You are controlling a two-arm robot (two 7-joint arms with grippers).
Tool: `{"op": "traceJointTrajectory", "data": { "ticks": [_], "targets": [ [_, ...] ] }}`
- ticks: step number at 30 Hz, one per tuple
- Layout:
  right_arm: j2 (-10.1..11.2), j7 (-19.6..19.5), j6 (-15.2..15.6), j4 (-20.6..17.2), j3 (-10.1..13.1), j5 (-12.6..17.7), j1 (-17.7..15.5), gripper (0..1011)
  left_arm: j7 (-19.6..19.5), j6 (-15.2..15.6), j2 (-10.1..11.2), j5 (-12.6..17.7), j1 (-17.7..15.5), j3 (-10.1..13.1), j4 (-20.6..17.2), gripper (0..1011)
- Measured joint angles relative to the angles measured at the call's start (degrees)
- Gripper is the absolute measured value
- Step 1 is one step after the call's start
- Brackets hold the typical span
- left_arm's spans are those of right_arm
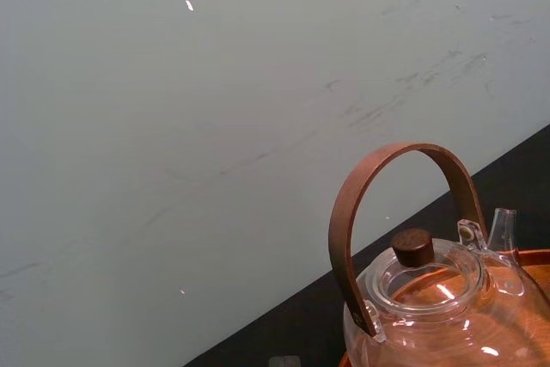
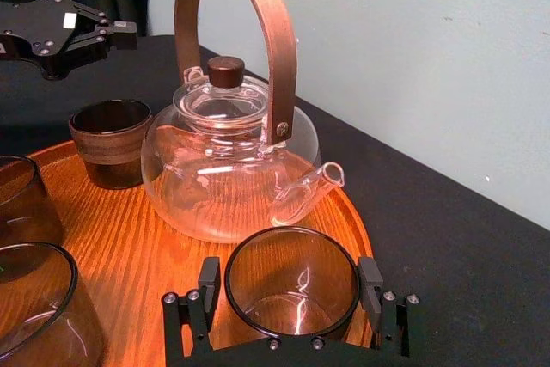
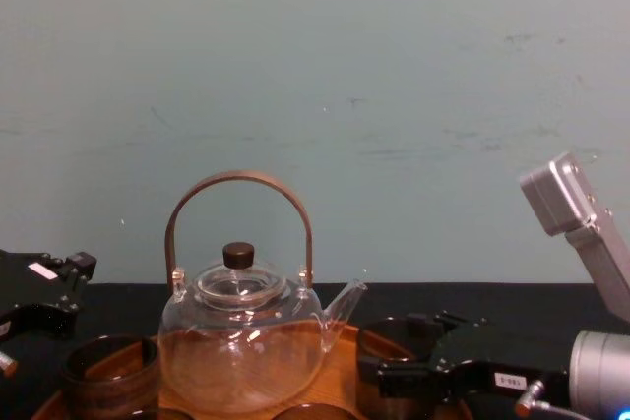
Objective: Pick up the glass from the table and place it on the tray.
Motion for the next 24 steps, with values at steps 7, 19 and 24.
{"op": "traceJointTrajectory", "data": {
  "ticks": [7, 19, 24],
  "targets": [
    [0.57, -0.47, -0.42, -1.6, 0.35, 0.07, -0.78, 1002, 0.0, 0.0, 0.0, 0.0, 0.0, 0.0, 0.0, 0],
    [4.46, -3.84, -1.08, -12.24, 2.81, 0.9, -6.64, 1002, 0.0, 0.0, 0.0, 0.0, 0.0, 0.0, 0.0, 0],
    [6.05, -5.37, -1.27, -15.48, 4.65, 2.01, -9.74, 1002, 0.0, 0.0, 0.0, 0.0, 0.0, 0.0, 0.0, 0]
  ]
}}
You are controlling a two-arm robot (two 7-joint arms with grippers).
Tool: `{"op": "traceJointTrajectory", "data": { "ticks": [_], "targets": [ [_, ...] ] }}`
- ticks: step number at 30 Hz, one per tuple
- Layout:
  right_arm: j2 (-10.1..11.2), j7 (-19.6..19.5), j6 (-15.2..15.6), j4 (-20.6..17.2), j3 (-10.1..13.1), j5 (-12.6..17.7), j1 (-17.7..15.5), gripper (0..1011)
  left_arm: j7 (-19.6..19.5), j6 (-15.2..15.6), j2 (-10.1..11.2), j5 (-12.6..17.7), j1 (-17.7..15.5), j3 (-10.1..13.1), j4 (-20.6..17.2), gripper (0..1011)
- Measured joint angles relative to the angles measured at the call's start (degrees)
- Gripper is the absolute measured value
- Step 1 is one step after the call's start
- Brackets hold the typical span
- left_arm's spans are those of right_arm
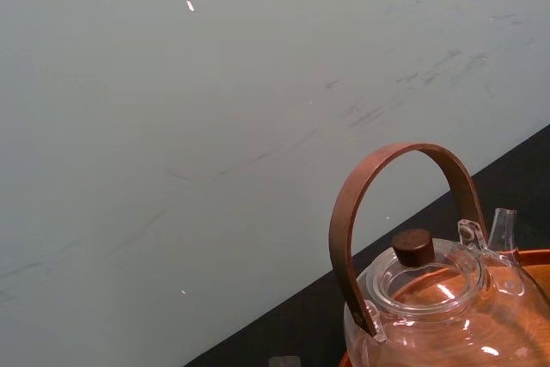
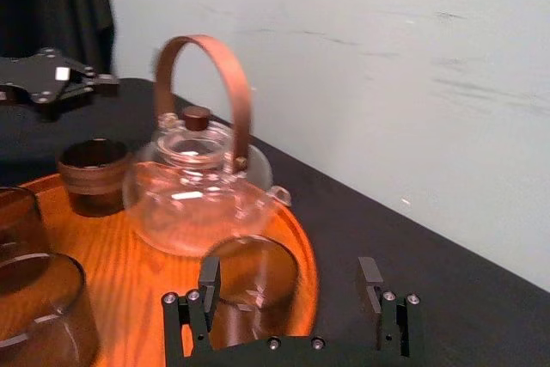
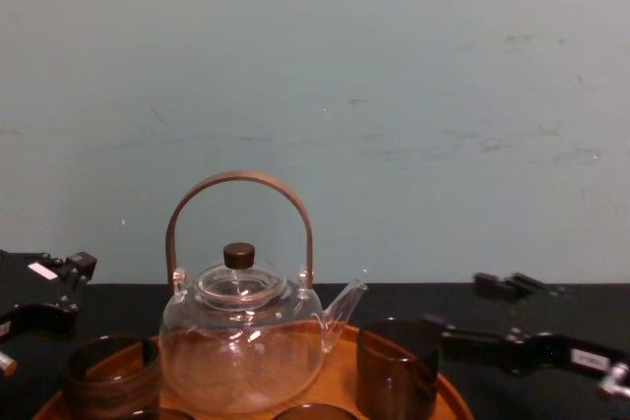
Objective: Pick up the glass from the table and place it on the tray.
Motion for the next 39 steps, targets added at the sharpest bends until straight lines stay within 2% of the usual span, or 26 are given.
{"op": "traceJointTrajectory", "data": {
  "ticks": [9, 18, 25, 39],
  "targets": [
    [3.02, -5.0, 0.71, -4.69, 5.16, 1.44, -6.26, 1002, 0.0, 0.0, 0.0, 0.0, 0.0, 0.0, 0.0, 0],
    [3.51, -8.9, 1.75, -5.32, 8.94, 1.0, -8.73, 1003, 0.0, 0.0, 0.0, 0.0, 0.0, 0.0, 0.0, 0],
    [2.83, -9.57, 3.35, -3.7, 9.74, 0.24, -8.19, 1002, 0.0, 0.0, 0.0, 0.0, 0.0, 0.0, 0.0, 0],
    [2.91, -9.57, 3.15, -3.88, 9.67, 0.24, -8.26, 1002, 0.0, 0.0, 0.0, 0.0, 0.0, 0.0, 0.0, 0]
  ]
}}
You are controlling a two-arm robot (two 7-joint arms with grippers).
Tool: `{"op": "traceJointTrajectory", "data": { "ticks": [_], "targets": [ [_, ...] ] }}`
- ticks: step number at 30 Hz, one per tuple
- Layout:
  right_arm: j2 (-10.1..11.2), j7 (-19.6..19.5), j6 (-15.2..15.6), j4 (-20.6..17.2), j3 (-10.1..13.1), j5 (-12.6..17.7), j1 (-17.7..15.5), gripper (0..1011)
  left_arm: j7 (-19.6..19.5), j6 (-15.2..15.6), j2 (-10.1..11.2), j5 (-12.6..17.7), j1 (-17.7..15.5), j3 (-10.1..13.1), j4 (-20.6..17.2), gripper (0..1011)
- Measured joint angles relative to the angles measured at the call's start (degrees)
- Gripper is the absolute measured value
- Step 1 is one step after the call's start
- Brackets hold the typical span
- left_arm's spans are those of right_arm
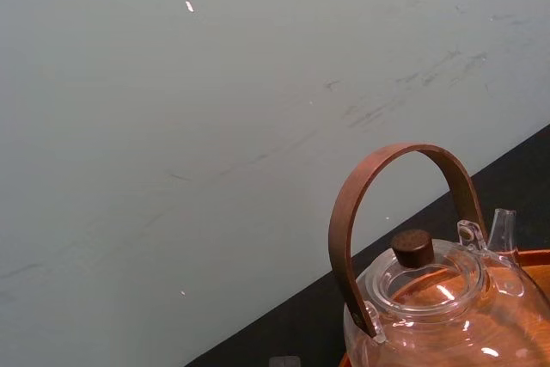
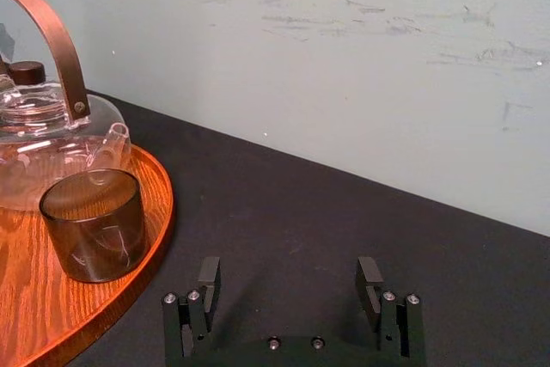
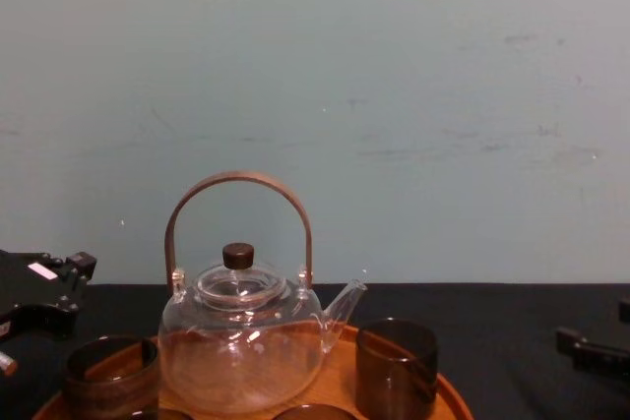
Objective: Pick up the glass from the table and place it on the tray.
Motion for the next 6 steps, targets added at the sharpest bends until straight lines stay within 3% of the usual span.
{"op": "traceJointTrajectory", "data": {
  "ticks": [6],
  "targets": [
    [0.03, 0.02, -0.08, -0.05, -0.03, 0.01, -0.03, 1002, 0.0, 0.0, 0.0, 0.0, 0.0, 0.0, 0.0, 0]
  ]
}}
